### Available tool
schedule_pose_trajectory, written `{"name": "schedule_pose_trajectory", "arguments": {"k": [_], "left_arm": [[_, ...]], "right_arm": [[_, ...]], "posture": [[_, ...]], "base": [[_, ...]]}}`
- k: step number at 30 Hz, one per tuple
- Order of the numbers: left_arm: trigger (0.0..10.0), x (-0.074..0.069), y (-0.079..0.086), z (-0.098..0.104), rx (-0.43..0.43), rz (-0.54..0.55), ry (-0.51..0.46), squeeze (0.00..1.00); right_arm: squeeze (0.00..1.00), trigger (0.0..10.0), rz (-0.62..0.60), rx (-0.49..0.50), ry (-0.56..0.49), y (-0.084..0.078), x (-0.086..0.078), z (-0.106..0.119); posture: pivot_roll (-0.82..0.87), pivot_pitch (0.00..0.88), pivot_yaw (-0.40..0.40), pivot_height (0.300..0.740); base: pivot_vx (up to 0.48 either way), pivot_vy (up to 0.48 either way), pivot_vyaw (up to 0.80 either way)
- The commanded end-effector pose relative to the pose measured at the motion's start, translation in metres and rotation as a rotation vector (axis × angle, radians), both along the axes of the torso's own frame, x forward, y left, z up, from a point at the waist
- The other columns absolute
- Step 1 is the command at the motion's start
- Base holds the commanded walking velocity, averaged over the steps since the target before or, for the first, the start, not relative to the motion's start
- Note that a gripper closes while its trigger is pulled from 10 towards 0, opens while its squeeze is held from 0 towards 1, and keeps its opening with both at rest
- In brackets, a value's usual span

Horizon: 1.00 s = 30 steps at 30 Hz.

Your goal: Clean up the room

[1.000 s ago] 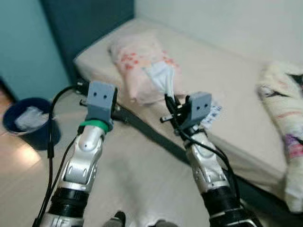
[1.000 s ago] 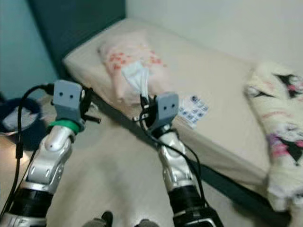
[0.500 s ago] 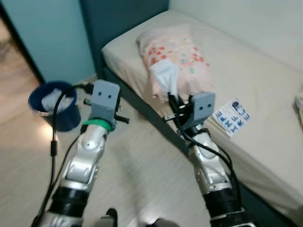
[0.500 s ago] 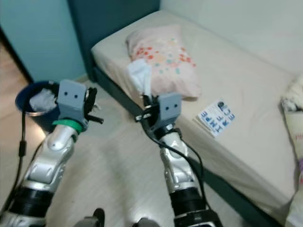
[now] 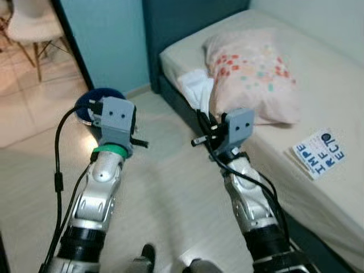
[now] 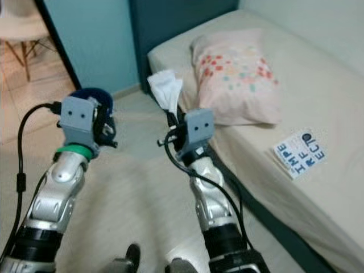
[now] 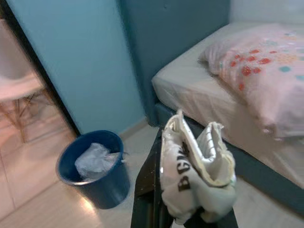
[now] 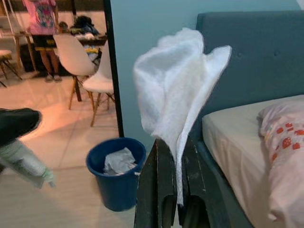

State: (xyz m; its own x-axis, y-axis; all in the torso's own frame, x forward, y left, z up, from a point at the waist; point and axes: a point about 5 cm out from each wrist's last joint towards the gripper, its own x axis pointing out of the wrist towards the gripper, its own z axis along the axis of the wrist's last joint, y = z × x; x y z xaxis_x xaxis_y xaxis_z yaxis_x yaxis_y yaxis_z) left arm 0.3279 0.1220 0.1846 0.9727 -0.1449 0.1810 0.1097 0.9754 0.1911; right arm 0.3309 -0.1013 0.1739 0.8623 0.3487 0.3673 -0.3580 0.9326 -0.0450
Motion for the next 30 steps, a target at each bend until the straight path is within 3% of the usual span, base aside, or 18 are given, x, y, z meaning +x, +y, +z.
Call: {"name": "schedule_pose_trajectory", "arguments": {"k": [1,4,17,30], "left_arm": [[10.0,-0.001,0.009,-0.006,0.011,0.031,0.022,0.0],[10.0,0.002,0.016,-0.003,0.031,0.075,0.006,0.0],[10.0,0.001,0.023,-0.004,0.043,0.097,0.006,0.0],[10.0,0.002,0.028,-0.008,0.061,0.133,0.015,0.0]], "right_arm": [[0.0,10.0,0.02,0.004,0.011,0.006,-0.002,-0.003],[0.0,10.0,-0.01,0.049,0.016,0.004,0.0,-0.002],[0.0,10.0,-0.043,0.079,0.033,0.0,0.001,-0.005],[0.0,10.0,-0.036,0.044,0.045,0.003,0.001,-0.009]], "posture": [[-0.15,0.096,0.011,0.732],[-0.08,0.101,-0.007,0.732],[-0.07,0.102,-0.01,0.732],[-0.06,0.095,-0.018,0.732]], "base": [[0.0,0.0,0.71],[0.155,0.0,0.47],[0.463,0.0,0.0],[0.461,0.0,0.14]]}}
